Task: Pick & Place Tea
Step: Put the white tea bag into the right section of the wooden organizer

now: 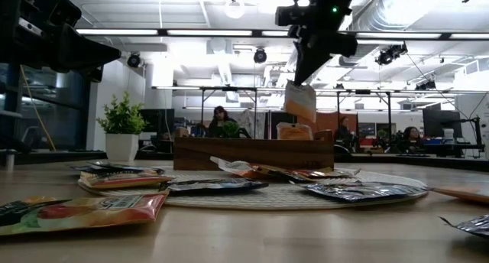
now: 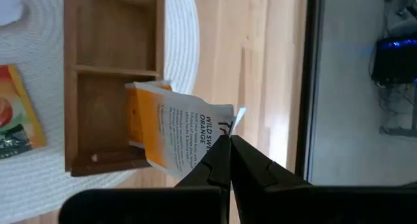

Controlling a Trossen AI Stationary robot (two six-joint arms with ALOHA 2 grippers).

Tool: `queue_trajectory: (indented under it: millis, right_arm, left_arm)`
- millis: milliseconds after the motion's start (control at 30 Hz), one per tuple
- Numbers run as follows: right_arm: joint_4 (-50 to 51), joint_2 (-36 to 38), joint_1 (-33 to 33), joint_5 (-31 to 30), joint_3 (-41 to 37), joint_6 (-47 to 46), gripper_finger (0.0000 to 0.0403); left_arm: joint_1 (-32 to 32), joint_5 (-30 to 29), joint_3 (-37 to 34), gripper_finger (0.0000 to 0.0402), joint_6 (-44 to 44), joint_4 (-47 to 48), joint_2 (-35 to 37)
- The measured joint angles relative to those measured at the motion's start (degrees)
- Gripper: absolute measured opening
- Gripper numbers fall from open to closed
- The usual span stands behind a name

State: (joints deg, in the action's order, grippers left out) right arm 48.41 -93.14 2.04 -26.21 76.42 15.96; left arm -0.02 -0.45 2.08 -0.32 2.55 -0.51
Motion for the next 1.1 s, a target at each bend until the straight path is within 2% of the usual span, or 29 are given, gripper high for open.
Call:
queue_trajectory:
  millis: [367,1100]
  right_arm:
    - [-2.18,-0.62,-0.17,2.54,-0.46,2.57,0.0000]
    - [-3.26,-7.50,-0.72,4.51,-0.50,-0.52,0.0000]
  left_arm:
    - [0.01,0.00,0.01,0.0001,0.00,0.00,0.02]
    - [0.01,0.00,-0.01,0.0001,0.00,-0.02,0.01]
